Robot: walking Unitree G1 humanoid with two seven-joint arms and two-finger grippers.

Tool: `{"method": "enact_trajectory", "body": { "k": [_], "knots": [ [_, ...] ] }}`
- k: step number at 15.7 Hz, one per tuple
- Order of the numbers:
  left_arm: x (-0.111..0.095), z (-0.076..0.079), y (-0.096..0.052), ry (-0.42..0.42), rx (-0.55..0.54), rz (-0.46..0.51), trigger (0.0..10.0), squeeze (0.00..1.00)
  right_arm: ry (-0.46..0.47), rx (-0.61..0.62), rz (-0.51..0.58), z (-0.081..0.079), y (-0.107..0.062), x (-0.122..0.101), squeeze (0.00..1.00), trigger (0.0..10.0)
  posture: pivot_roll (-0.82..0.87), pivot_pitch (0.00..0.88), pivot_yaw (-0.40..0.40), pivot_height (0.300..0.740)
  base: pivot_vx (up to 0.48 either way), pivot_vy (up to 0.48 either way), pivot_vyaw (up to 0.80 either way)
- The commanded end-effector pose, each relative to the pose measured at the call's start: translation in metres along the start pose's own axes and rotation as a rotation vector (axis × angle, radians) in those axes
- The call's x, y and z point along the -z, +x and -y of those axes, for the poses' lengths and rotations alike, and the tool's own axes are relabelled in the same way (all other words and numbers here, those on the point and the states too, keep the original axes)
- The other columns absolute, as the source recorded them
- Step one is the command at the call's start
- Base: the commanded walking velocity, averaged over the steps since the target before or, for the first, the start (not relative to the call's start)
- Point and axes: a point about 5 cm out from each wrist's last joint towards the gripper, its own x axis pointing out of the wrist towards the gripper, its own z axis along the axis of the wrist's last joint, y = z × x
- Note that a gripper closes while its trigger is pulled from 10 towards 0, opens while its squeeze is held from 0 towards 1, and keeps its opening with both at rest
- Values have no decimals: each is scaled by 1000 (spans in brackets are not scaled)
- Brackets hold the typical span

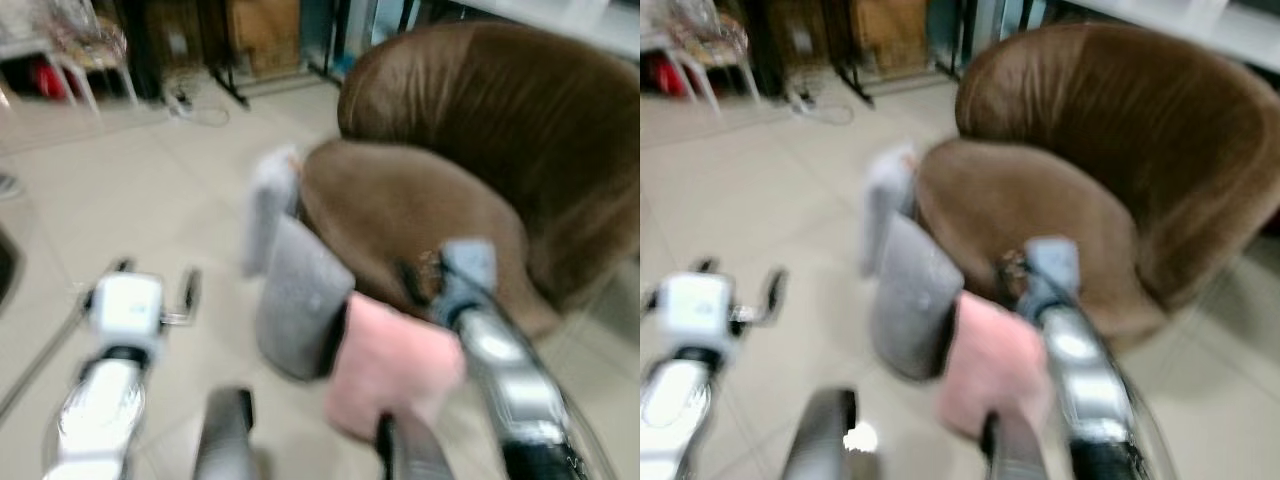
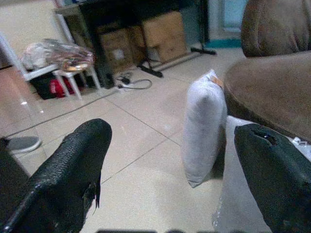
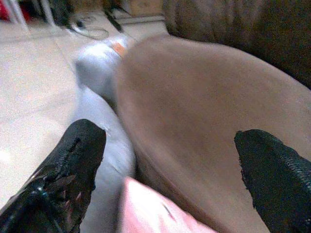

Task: Move the pillow to the sofa from floor

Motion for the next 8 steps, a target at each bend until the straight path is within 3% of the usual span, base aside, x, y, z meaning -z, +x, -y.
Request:
{"method": "enact_trajectory", "body": {
  "k": [1,5,8],
  "knots": [
    [-5,14,2,-27,40,22,10000,647,-17,70,1,23,-7,2,0,10000,-19,0,-95,563,296,0,0],
    [-4,14,2,-19,35,20,10000,627,-67,77,-5,24,-5,1,0,10000,-17,0,-96,563,65,0,0],
    [-4,14,2,-12,36,19,10000,624,-28,45,-22,21,-5,4,0,10000,-17,0,-97,553,0,0,0]
  ]
}}
